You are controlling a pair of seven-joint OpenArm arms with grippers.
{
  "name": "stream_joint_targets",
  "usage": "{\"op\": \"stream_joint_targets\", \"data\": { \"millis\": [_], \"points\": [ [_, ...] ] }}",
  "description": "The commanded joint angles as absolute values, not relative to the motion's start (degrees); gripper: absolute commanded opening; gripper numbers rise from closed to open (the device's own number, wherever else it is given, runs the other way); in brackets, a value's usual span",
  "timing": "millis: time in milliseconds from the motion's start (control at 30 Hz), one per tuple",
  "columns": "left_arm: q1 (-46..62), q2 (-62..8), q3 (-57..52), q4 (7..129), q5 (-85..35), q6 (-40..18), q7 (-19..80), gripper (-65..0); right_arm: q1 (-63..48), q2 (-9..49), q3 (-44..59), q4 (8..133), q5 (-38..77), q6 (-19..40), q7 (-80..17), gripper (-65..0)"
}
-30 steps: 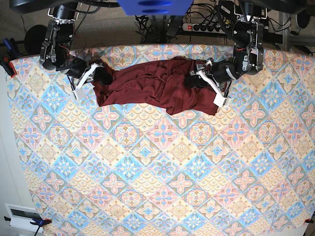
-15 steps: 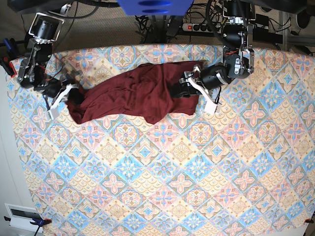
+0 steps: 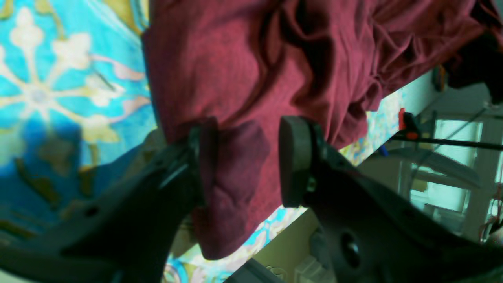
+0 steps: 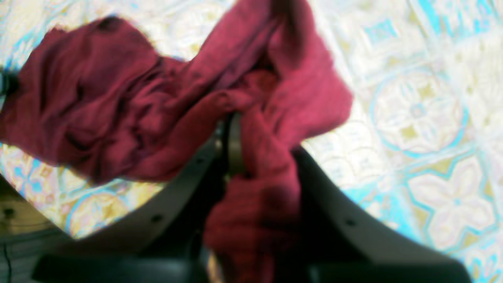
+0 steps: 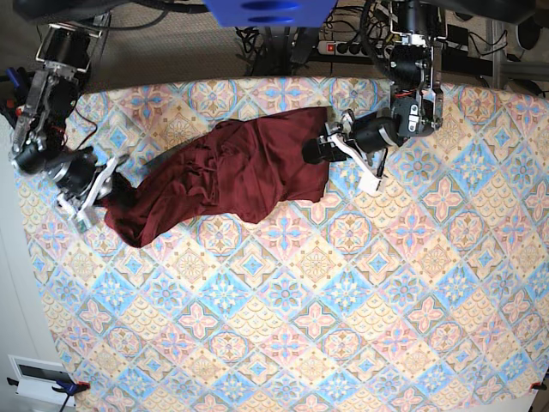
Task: Layout the t-shirt on the table in an organized manner, then fold the t-shirt properly
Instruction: 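Lift the collar end with the right gripper and fold it toward the left gripper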
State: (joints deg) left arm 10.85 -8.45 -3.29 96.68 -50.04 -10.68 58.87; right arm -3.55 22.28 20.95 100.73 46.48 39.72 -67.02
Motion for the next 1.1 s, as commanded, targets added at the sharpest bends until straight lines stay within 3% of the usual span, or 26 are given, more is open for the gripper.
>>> {"op": "stream_joint_targets", "data": {
  "millis": [0, 167, 500, 733, 1067],
  "points": [
    [10.3, -8.4, -3.1, 97.6, -51.4, -11.1, 58.3, -39.6, -2.9, 22.0, 19.5, 103.7, 48.0, 40.0, -65.7, -64.2],
    [10.2, -8.1, -2.9, 97.5, -51.3, -10.8, 58.3, -39.6, -3.3, 18.2, 10.5, 111.7, 48.0, 40.0, -65.7, -64.2],
    [11.2, -8.1, -3.2, 97.5, -51.3, -10.8, 58.3, -39.6, -3.6, 13.5, -2.8, 111.9, 47.8, 40.0, -65.5, -64.1],
    [11.5, -8.0, -2.9, 97.5, -51.3, -10.8, 58.3, -39.6, -3.3, 8.0, -6.2, 111.3, 47.4, 40.0, -65.5, -64.0],
    [11.5, -8.0, -2.9, 97.5, -51.4, -10.8, 58.3, -39.6, 2.6, 7.6, -19.8, 108.0, 31.1, 40.0, -61.1, -53.1]
  ]
}}
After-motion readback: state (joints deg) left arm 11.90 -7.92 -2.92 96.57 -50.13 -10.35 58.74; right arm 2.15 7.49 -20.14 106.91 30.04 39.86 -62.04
